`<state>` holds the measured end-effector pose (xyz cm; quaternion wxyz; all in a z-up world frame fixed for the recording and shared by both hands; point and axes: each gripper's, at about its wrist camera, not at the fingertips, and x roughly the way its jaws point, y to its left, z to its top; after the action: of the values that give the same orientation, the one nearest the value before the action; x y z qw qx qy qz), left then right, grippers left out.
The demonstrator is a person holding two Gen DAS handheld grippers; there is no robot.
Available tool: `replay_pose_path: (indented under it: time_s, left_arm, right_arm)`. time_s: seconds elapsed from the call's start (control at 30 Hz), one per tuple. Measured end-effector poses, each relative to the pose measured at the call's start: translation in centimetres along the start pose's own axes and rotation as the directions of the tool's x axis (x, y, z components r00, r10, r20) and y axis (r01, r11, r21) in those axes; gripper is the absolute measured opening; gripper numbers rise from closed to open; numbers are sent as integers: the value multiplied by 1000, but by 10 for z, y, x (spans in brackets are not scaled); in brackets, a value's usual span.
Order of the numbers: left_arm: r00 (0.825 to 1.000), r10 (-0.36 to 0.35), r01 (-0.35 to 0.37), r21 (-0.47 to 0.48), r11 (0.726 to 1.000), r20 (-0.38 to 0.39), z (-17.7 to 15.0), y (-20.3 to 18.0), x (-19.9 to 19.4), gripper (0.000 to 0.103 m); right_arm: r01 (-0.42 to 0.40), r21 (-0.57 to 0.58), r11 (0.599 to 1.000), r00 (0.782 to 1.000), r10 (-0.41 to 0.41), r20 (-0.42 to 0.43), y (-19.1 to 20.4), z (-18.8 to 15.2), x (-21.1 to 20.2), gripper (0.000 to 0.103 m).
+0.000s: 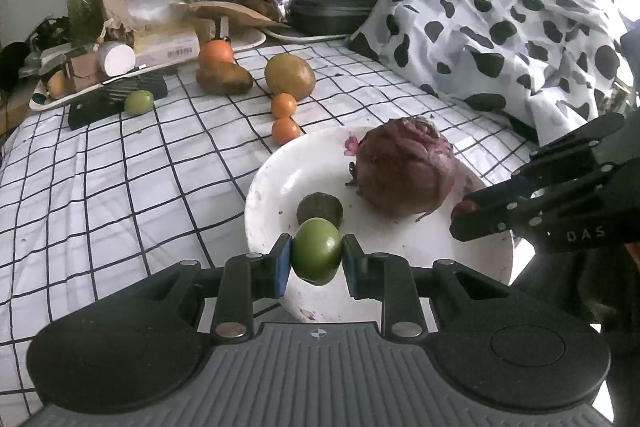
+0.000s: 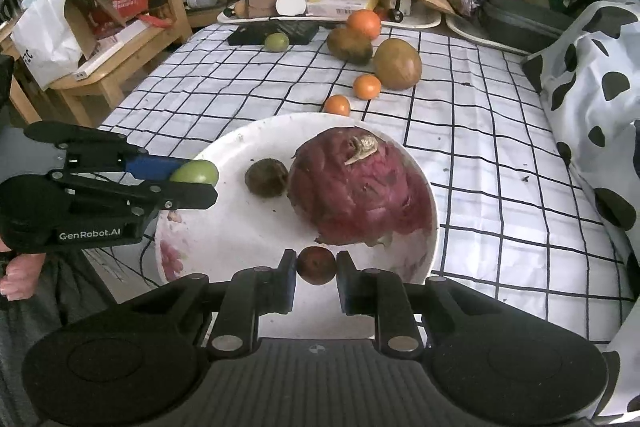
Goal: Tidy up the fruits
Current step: 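Carry the lime and tomato onto the plate and open both tools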
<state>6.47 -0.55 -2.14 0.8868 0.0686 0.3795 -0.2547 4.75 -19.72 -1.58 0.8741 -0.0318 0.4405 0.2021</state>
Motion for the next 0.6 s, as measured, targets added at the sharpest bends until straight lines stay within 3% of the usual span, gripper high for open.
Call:
replay_pose_path:
  time_s: [0.17, 0.2, 0.23, 0.3, 0.4, 0.43, 0.5, 0.6]
  left_arm:
    - [1000, 11, -11, 10, 1000, -17, 1, -2, 3, 28]
    - [1000, 20, -20, 14, 1000, -21, 1, -3, 4, 31]
    - [999, 28, -27, 18, 999, -24, 1, -4, 4, 41]
    - [1000, 17, -16, 24, 1000, -16, 1, -4, 3, 49]
    - [1000, 25, -25, 30, 999, -9, 1, -5, 2, 50]
    - [1000, 23, -22, 26, 999, -9, 1, -5, 2, 50]
    - [1000, 17, -17, 18, 1000, -7, 1, -3, 2, 50]
    - [1000, 24, -24, 11, 1000, 0, 2, -2, 0, 50]
  right_arm:
    - [-4, -13, 1000, 1000, 3, -12, 2, 0, 2, 22]
    - [-3, -14, 1000, 1000, 3, -17, 3, 0, 3, 22]
    - [-3, -14, 1000, 1000, 3, -23, 2, -1, 4, 22]
    - [-4, -19, 1000, 1000, 4, -28, 4, -1, 4, 22]
    - [-20, -33, 999, 1000, 20, -24, 6, -1, 3, 23]
    - [-19, -35, 999, 1000, 18, -24, 6, -1, 3, 24]
    - [-16, -29, 999, 1000, 15, -24, 5, -1, 4, 36]
    - [-17, -26, 1000, 1000, 16, -20, 4, -1, 3, 42]
